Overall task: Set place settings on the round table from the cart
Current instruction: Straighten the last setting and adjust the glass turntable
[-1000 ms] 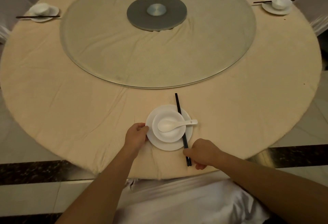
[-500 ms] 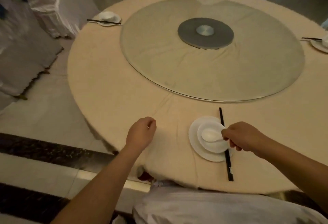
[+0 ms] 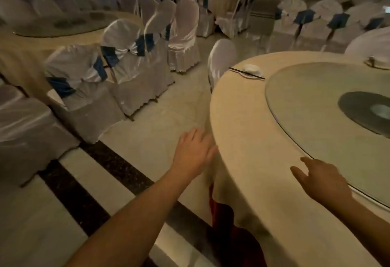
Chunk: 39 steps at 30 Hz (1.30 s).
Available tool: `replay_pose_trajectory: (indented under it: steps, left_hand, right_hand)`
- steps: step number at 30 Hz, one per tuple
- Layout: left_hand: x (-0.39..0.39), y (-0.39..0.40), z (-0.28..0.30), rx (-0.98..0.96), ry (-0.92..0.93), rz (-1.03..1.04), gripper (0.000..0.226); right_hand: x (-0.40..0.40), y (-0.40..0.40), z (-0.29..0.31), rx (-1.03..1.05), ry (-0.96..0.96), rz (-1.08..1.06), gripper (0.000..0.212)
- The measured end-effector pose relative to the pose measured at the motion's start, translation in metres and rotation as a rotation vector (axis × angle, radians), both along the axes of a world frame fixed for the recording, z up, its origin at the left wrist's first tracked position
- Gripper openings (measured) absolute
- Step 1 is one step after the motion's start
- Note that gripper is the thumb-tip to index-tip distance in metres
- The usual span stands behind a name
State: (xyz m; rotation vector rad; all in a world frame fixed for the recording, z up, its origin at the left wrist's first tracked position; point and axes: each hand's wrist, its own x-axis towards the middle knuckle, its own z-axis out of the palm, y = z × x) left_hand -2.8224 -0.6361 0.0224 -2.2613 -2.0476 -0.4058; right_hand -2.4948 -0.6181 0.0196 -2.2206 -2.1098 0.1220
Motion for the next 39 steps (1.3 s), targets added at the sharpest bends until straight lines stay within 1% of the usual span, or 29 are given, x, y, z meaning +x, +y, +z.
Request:
replay_pose_trajectory:
  steps: [2, 4, 8, 11, 16, 18, 20, 24, 28, 31, 34, 37, 39]
  left_hand:
    - [-0.038, 0.015, 0.01, 0.01, 0.05, 0.051, 0.052]
    - [-0.068, 0.033, 0.016, 0.023, 0.069, 0.089, 0.052]
    - [-0.107, 0.074, 0.013, 0.037, 0.011, 0.142, 0.053]
    - [-0.127, 0.117, -0.002, 0.009, 0.036, 0.127, 0.054]
    - [-0.156, 0.226, -0.005, -0.056, 0.044, 0.105, 0.056]
    - [-0.167, 0.277, 0.005, -0.051, 0.052, 0.08, 0.056]
    - [-0.176, 0.328, 0.019, -0.006, 0.078, 0.04, 0.055]
    - [-0.184, 0.419, 0.04, 0.052, 0.003, 0.006, 0.054]
    - [-0.188, 0.497, 0.039, 0.087, -0.021, -0.114, 0.05]
    - [-0.197, 0.56, 0.029, 0.108, -0.049, -0.208, 0.047]
    - [-0.21, 0.629, 0.023, 0.084, -0.057, -0.309, 0.049]
    - [-0.222, 0.699, 0.026, 0.045, -0.028, -0.418, 0.052]
    - [-0.225, 0.742, 0.034, 0.067, 0.013, -0.499, 0.055]
  right_hand:
    - [-0.04, 0.023, 0.003, 0.063, -0.057, 0.064, 0.055]
    - [-0.076, 0.047, 0.007, 0.09, -0.069, 0.11, 0.059]
    - [-0.142, 0.099, 0.012, 0.128, -0.083, 0.174, 0.063]
    - [-0.188, 0.147, 0.01, 0.121, -0.03, 0.178, 0.062]
    - [-0.244, 0.253, 0.002, 0.104, 0.046, 0.162, 0.062]
    - [-0.255, 0.298, 0.005, 0.093, 0.064, 0.132, 0.063]
    - [-0.263, 0.34, 0.012, 0.108, 0.065, 0.094, 0.062]
    - [-0.269, 0.411, 0.03, 0.101, 0.036, 0.011, 0.06]
    - [-0.275, 0.471, 0.034, 0.099, -0.014, -0.064, 0.059]
    - [-0.285, 0.517, 0.031, 0.091, -0.051, -0.139, 0.059]
    - [-0.302, 0.563, 0.03, 0.084, -0.113, -0.217, 0.058]
    - [-0.322, 0.603, 0.035, 0.084, -0.124, -0.342, 0.057]
    - [-0.333, 0.627, 0.04, 0.095, -0.148, -0.409, 0.055]
